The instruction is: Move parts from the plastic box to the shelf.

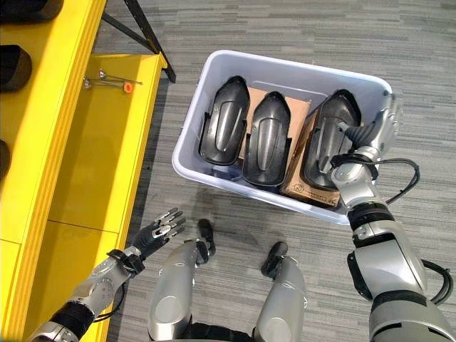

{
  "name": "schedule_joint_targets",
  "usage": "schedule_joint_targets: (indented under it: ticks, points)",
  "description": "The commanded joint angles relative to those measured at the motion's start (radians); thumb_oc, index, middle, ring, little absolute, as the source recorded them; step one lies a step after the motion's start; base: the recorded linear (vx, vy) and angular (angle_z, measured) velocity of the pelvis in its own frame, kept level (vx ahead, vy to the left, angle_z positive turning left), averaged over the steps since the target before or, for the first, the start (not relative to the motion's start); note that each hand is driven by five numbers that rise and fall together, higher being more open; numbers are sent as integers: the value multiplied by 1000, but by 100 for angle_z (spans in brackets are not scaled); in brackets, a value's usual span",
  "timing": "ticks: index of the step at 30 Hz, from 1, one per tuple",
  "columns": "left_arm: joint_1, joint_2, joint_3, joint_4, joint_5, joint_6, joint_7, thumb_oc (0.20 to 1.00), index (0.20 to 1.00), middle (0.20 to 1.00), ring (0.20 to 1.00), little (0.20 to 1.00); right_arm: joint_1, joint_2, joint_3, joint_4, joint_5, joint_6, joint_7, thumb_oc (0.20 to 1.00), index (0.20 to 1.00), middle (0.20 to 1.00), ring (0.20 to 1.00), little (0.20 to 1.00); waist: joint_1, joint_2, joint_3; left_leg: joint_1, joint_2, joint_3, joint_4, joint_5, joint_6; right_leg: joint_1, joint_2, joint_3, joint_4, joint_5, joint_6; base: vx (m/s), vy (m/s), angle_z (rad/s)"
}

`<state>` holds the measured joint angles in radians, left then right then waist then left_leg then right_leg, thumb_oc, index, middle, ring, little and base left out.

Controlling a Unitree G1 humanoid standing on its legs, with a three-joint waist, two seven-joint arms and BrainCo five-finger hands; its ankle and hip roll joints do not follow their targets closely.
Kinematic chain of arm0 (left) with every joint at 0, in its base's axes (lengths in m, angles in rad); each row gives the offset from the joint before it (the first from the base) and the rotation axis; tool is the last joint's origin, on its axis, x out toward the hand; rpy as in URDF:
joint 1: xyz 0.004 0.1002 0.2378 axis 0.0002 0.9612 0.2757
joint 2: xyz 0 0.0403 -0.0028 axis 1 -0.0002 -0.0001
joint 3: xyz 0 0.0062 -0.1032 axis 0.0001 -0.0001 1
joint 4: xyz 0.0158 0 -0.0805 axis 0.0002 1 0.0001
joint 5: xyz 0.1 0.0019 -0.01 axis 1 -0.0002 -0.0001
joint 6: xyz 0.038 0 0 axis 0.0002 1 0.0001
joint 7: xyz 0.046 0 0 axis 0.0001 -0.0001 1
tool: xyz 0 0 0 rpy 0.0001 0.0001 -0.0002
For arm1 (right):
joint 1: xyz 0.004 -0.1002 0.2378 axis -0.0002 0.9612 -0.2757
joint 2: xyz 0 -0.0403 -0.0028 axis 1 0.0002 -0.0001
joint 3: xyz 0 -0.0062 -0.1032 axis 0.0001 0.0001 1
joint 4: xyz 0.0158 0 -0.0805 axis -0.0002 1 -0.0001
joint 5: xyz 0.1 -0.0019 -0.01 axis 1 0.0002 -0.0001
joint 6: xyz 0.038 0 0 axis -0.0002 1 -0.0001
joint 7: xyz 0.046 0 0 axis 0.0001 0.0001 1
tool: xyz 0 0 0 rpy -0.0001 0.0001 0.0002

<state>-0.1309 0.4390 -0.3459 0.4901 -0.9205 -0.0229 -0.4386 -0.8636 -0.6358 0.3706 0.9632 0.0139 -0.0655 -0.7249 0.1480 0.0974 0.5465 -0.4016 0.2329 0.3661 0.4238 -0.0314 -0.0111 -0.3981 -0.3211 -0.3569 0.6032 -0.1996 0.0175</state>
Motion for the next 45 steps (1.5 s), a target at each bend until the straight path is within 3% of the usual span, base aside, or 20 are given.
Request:
schedule_joint_targets:
  ticks: [1,8,12,16,17,19,22,32,35,37,38,41,42,45]
  points:
    - [12,0,-29,8,10,-15,-29,1000,1000,1000,1000,1000,-21,-13,2,32,-24,-9,25,1000,1000,1000,1000,1000,13,-7,-29,49,106,-56,-46,17,-90,-33,-81,-8,31,43,93,-11,-12,4]
    - [-6,-1,-21,4,10,-6,-17,1000,1000,1000,1000,1000,-65,2,47,80,19,36,77,1000,1000,1000,1000,1000,27,9,-27,-51,109,-72,3,4,-88,-128,-92,-5,80,34,88,-34,-6,7]
    - [-15,-5,-28,-3,26,-16,-7,1000,1000,1000,1000,1000,-88,9,64,113,18,95,127,1000,1000,1000,1000,1000,36,19,-27,-104,111,-80,18,5,-88,-182,-99,-7,110,28,84,-29,18,7]
    - [-12,-4,-32,-10,7,-28,10,1000,1000,1000,1000,1000,-101,4,80,140,19,76,210,1000,1000,1000,1000,1000,44,30,-27,-150,107,-90,22,10,-89,-226,-103,-10,133,23,78,-22,12,5]
    - [-5,-5,-28,-16,5,-24,12,1000,1000,1000,1000,1000,-96,5,91,142,25,45,216,1000,1000,1000,1000,1000,46,33,-27,-154,101,-101,39,-15,-103,-230,-111,0,156,-1,93,4,-25,6]
    - [15,6,-18,-24,36,-29,3,1000,1000,1000,1000,1000,-113,6,101,128,31,-32,274,1000,1000,1000,1000,1000,60,39,-27,-197,96,-116,58,-20,-102,-271,-121,-8,187,-9,90,-45,-57,18]
    - [34,2,-6,-37,39,-70,-5,1000,1000,1000,1000,1000,-135,6,139,93,-4,-43,311,1000,1000,1000,1000,1000,71,42,-27,-216,96,-117,67,-21,-102,-289,-129,-18,202,-16,85,-54,-2,18]
    - [62,8,-15,-77,48,-67,-22,1000,1000,1000,1000,1000,-198,11,174,13,-45,-65,330,1000,1000,1000,1000,1000,82,49,-27,-210,94,-119,53,-11,-107,-293,-132,-29,213,-22,79,-43,-13,1]
    - [69,10,-25,-85,45,-82,-31,1000,1000,1000,1000,1000,-199,4,175,-4,-125,-23,258,1000,1000,1000,1000,1000,79,49,-27,-198,97,-115,44,-5,-107,-287,-129,-28,211,-20,81,-39,1,0]
    - [65,7,-37,-99,39,-89,-28,1000,1000,1000,1000,1000,-199,6,160,8,-111,75,90,1000,1000,1000,1000,1000,73,49,-27,-187,102,-106,35,-2,-107,-282,-124,-25,201,-15,84,-66,8,-1]
    - [60,5,-47,-97,31,-98,-26,1000,1000,1000,1000,1000,-201,10,137,25,-119,80,11,1000,1000,1000,1000,1000,68,50,-27,-184,107,-102,31,-1,-107,-280,-122,-23,195,-13,84,-69,24,-2]
    - [40,5,-86,-102,-2,-111,5,1000,1000,1000,1000,1000,-184,15,56,-8,-274,-28,-227,1000,1000,1000,1000,1000,50,52,-27,-169,108,-97,20,-1,-107,-265,-109,-12,171,-4,91,-66,28,-5]
    - [29,5,-88,-106,-1,-109,14,1000,1000,1000,1000,1000,-182,10,37,-39,-321,-44,-271,1000,1000,1000,1000,1000,47,53,-27,-177,111,-88,4,24,-94,-273,-100,-19,151,20,76,-89,13,-17]
    - [21,-1,-92,-99,-10,-111,24,1000,1000,1000,1000,1000,-161,-13,16,-110,-356,-86,-329,1000,1000,1000,1000,1000,32,47,-27,-155,113,-80,-1,21,-93,-255,-92,-10,139,22,79,-30,10,-19]
